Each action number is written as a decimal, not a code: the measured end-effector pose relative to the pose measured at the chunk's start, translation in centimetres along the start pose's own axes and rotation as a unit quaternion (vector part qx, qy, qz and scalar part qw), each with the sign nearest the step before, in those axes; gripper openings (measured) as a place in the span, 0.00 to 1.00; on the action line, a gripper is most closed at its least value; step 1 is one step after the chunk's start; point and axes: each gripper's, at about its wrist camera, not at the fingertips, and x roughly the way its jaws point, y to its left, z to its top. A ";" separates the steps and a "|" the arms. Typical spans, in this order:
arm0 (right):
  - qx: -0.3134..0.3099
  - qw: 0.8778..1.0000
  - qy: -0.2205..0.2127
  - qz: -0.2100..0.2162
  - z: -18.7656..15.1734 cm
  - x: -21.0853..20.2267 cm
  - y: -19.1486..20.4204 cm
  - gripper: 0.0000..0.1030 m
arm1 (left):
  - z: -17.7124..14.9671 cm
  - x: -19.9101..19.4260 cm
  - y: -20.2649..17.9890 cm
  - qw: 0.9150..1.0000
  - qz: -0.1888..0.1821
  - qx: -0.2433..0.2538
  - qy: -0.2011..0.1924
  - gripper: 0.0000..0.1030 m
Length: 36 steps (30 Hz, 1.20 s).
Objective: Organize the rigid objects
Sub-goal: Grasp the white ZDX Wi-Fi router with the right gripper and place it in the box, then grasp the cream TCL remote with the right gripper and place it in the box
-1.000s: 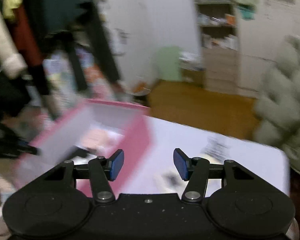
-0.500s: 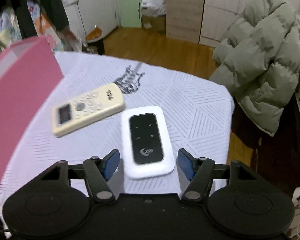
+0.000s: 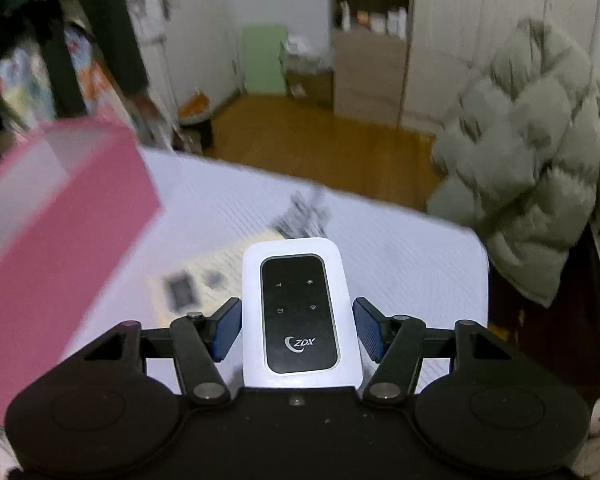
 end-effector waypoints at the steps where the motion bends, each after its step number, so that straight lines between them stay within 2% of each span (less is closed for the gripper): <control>1: -0.003 1.000 -0.012 0.009 0.3 -1.0 0.7 0.64 | 0.0 0.0 -0.1 1.000 0.002 0.002 -0.001 0.05; 6: -0.043 0.990 -0.069 0.111 2.8 -4.7 6.2 0.64 | -0.2 0.0 -0.2 1.000 0.006 0.007 -0.004 0.05; 10: -0.091 0.974 -0.066 0.196 4.3 -3.8 11.7 0.64 | -0.2 0.0 -0.4 1.000 0.010 0.010 -0.003 0.06; 15: -0.138 0.963 -0.041 0.228 3.6 -0.6 17.0 0.63 | -0.1 0.0 -0.8 1.000 0.017 0.017 -0.002 0.06; 18: -0.117 0.958 -0.046 0.259 4.0 -0.5 16.9 0.65 | -0.2 0.0 -0.6 1.000 0.016 0.016 -0.004 0.06; 22: -0.048 0.968 -0.063 0.237 4.1 -1.8 13.2 0.65 | -0.2 0.2 -0.7 1.000 0.016 0.016 -0.007 0.06; 26: 0.043 0.986 -0.040 0.155 3.5 -1.8 8.0 0.67 | -0.2 0.5 -0.6 1.000 0.016 0.014 -0.011 0.06; 28: 0.085 0.990 -0.016 0.112 2.7 -0.8 5.7 0.68 | -0.2 0.5 -0.6 1.000 0.014 0.014 -0.013 0.07; 30: 0.132 0.988 0.021 0.079 1.8 1.1 3.7 0.70 | -0.3 0.5 -0.5 1.000 0.012 0.014 -0.015 0.07; 32: 0.182 0.980 0.058 0.061 0.8 3.4 2.1 0.70 | -0.4 0.5 -0.6 1.000 0.012 0.016 -0.016 0.07; 35: 0.254 0.962 0.067 0.074 -0.2 6.0 0.7 0.70 | -0.4 0.6 -0.8 1.000 0.016 0.021 -0.017 0.07; 36: 0.266 0.958 0.062 0.087 -0.2 6.5 0.6 0.75 | -0.4 0.6 -0.8 1.000 0.016 0.021 -0.017 0.07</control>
